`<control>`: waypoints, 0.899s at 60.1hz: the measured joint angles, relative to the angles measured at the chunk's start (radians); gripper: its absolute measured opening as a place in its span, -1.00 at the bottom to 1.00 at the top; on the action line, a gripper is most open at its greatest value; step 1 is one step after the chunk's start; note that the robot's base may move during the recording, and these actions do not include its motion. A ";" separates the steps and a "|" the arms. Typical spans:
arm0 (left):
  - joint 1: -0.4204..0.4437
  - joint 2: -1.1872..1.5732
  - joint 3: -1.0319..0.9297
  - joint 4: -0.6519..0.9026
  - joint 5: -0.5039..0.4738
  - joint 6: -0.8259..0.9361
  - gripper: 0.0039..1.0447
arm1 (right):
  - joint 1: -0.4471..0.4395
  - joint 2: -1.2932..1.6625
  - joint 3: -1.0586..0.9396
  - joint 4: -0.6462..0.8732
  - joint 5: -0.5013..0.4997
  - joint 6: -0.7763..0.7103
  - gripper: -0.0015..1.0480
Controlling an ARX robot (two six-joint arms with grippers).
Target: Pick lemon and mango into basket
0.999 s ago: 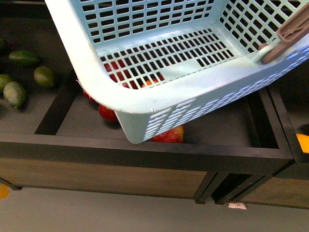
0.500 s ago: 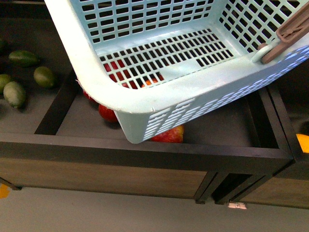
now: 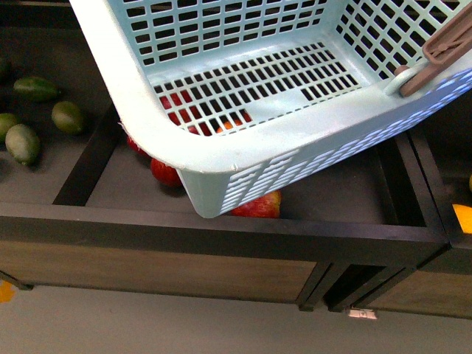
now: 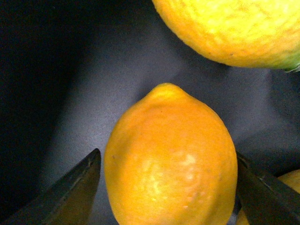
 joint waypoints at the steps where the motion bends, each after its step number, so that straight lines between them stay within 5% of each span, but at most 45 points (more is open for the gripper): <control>1: 0.000 0.000 0.000 0.000 0.000 0.000 -0.92 | 0.000 -0.001 -0.004 0.005 -0.002 -0.003 0.28; 26: 0.000 0.000 0.000 0.000 0.000 -0.001 -0.92 | -0.025 -0.238 -0.288 0.196 -0.119 -0.157 0.22; 39: 0.000 0.000 0.000 0.000 0.000 0.000 -0.92 | -0.081 -0.670 -0.534 0.296 -0.360 -0.294 0.21; 54: 0.000 0.000 0.000 0.000 0.000 0.000 -0.92 | -0.090 -1.037 -0.649 0.311 -0.481 -0.414 0.20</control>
